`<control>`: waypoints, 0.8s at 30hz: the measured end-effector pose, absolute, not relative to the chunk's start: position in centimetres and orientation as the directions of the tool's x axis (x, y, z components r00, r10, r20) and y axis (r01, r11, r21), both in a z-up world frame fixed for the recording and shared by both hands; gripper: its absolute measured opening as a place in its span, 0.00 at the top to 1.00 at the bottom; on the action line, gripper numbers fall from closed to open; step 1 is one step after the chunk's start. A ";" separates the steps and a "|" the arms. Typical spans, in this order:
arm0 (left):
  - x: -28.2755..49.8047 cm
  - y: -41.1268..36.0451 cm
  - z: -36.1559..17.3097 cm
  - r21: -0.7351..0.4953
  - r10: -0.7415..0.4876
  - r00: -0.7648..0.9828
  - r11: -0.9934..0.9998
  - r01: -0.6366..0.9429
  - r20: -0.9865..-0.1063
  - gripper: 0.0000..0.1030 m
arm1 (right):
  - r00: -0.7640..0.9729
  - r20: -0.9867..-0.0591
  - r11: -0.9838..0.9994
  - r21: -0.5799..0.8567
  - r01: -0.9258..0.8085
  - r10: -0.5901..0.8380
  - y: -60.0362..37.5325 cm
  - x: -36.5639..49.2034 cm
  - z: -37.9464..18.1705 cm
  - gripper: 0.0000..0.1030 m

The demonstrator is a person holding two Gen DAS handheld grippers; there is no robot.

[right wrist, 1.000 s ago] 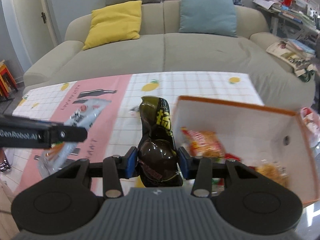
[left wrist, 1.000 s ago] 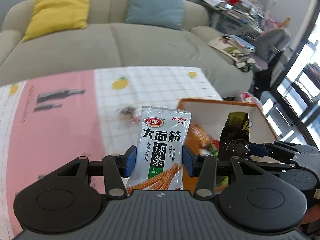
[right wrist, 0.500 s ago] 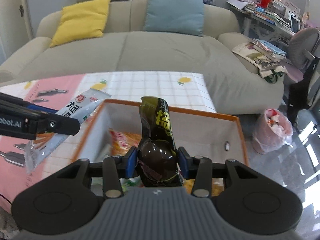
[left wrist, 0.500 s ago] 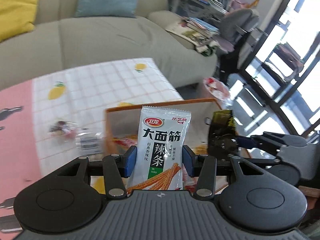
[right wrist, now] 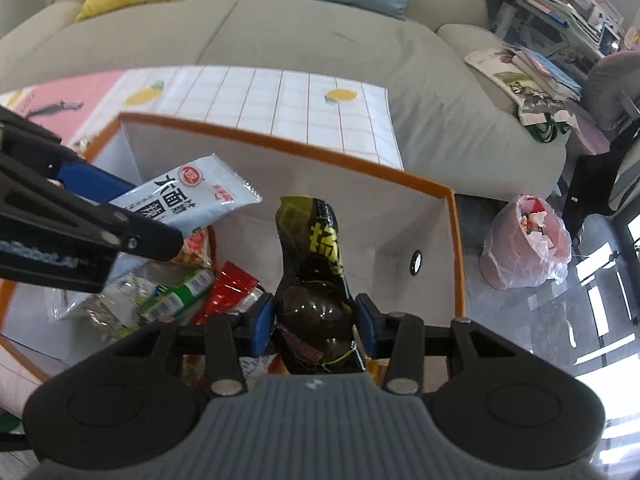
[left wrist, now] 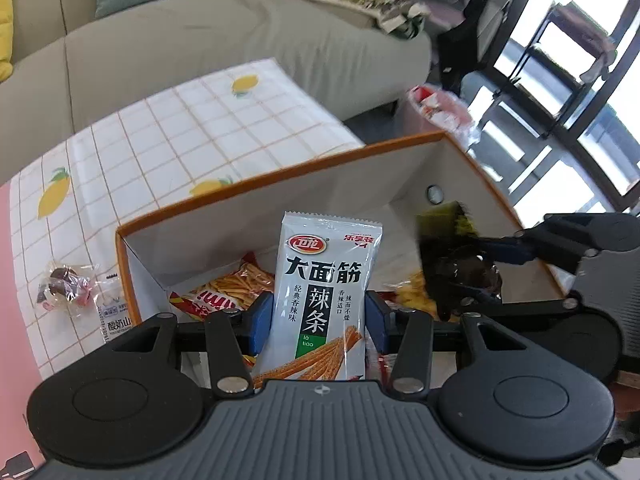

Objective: Organize snacks
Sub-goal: 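Lower both packets into the orange box and open both grippers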

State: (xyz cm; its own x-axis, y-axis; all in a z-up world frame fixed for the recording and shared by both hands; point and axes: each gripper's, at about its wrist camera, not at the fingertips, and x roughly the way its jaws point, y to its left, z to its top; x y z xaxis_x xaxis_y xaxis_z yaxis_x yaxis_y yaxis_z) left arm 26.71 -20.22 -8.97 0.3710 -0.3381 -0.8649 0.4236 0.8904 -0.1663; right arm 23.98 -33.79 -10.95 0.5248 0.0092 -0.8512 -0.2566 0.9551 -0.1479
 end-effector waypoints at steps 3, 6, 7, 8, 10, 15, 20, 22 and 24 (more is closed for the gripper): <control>27.2 -20.6 -10.0 -0.141 -0.308 0.361 0.895 0.422 -0.880 0.47 | 0.510 -0.860 0.952 -0.156 -0.262 0.000 -34.0 24.5 -11.8 0.60; 27.5 -21.1 -10.7 -0.118 -0.289 0.352 0.893 0.435 -0.890 0.47 | 0.498 -0.867 0.952 -0.157 -0.261 -0.007 -34.4 25.1 -12.6 0.60; 27.6 -21.3 -10.9 -0.107 -0.279 0.350 0.892 0.438 -0.894 0.47 | 0.499 -0.867 0.951 -0.161 -0.264 -0.008 -34.4 25.3 -12.8 0.60; 27.7 -21.4 -11.1 -0.095 -0.267 0.350 0.894 0.438 -0.898 0.47 | 0.500 -0.866 0.949 -0.164 -0.267 -0.009 -34.3 25.3 -12.9 0.60; 27.8 -21.7 -11.7 -0.070 -0.241 0.345 0.895 0.441 -0.907 0.47 | 0.494 -0.869 0.950 -0.160 -0.269 -0.007 -34.3 25.5 -13.2 0.60; 27.6 -22.2 -12.6 -0.016 -0.190 0.334 0.888 0.460 -0.923 0.46 | 0.481 -0.877 0.948 -0.161 -0.275 -0.009 -34.1 25.7 -13.9 0.58; 27.8 -22.4 -12.8 0.006 -0.174 0.334 0.879 0.476 -0.926 0.43 | 0.484 -0.875 0.948 -0.169 -0.269 -0.019 -34.2 25.7 -14.1 0.54; 27.8 -22.5 -12.8 0.013 -0.171 0.336 0.876 0.482 -0.926 0.42 | 0.483 -0.875 0.948 -0.171 -0.267 -0.022 -34.3 25.7 -14.0 0.52; 27.6 -22.7 -12.8 0.021 -0.167 0.333 0.869 0.494 -0.928 0.38 | 0.480 -0.877 0.946 -0.175 -0.271 -0.024 -34.3 25.7 -14.0 0.51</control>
